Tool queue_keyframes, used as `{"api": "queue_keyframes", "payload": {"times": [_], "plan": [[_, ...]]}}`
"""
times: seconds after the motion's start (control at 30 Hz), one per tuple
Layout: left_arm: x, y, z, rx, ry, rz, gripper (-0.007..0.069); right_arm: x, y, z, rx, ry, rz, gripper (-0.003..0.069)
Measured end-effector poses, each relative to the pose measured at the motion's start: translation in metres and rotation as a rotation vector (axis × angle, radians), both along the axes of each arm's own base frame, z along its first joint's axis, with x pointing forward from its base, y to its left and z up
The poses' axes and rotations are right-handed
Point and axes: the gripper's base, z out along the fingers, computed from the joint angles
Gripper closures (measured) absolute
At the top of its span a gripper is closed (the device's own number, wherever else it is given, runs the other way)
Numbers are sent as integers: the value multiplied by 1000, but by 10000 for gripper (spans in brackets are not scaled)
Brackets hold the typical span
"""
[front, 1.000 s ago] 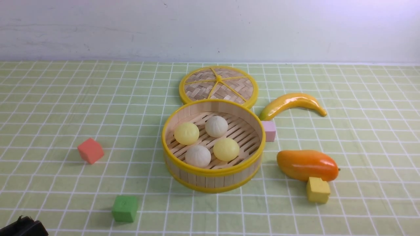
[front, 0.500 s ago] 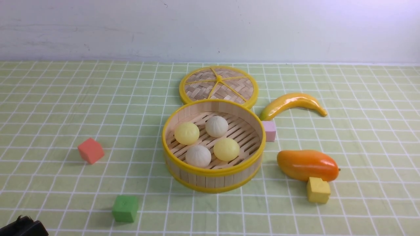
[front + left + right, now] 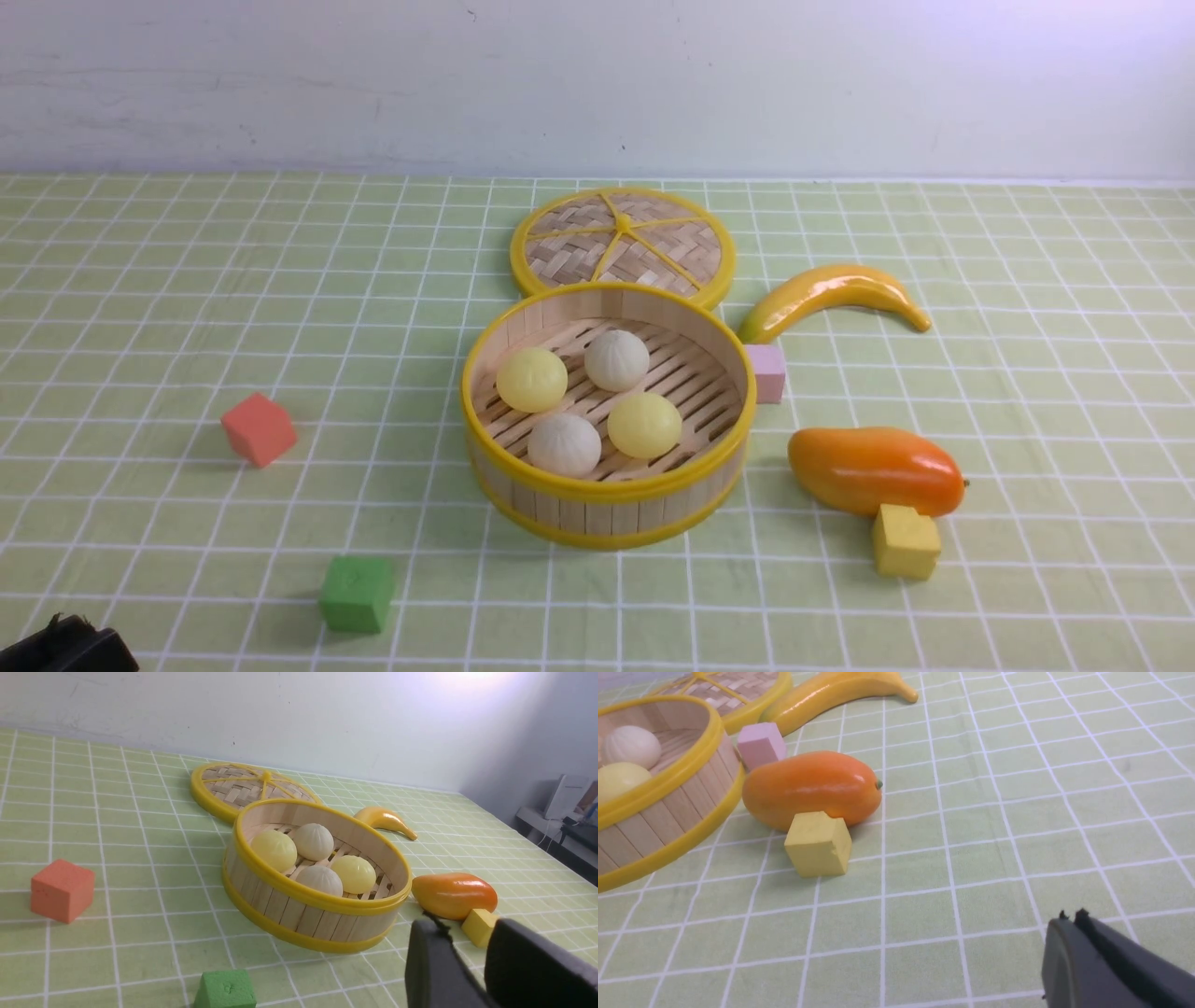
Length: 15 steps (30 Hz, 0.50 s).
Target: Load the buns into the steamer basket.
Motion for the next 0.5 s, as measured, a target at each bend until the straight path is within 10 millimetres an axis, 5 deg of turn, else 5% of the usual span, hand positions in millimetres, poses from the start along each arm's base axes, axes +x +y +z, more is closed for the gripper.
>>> {"api": "queue_keyframes", "payload": {"times": [0.5], "plan": [[1,2,1,-2,-12,40,442,0,0,0,0,0,0,662]]}}
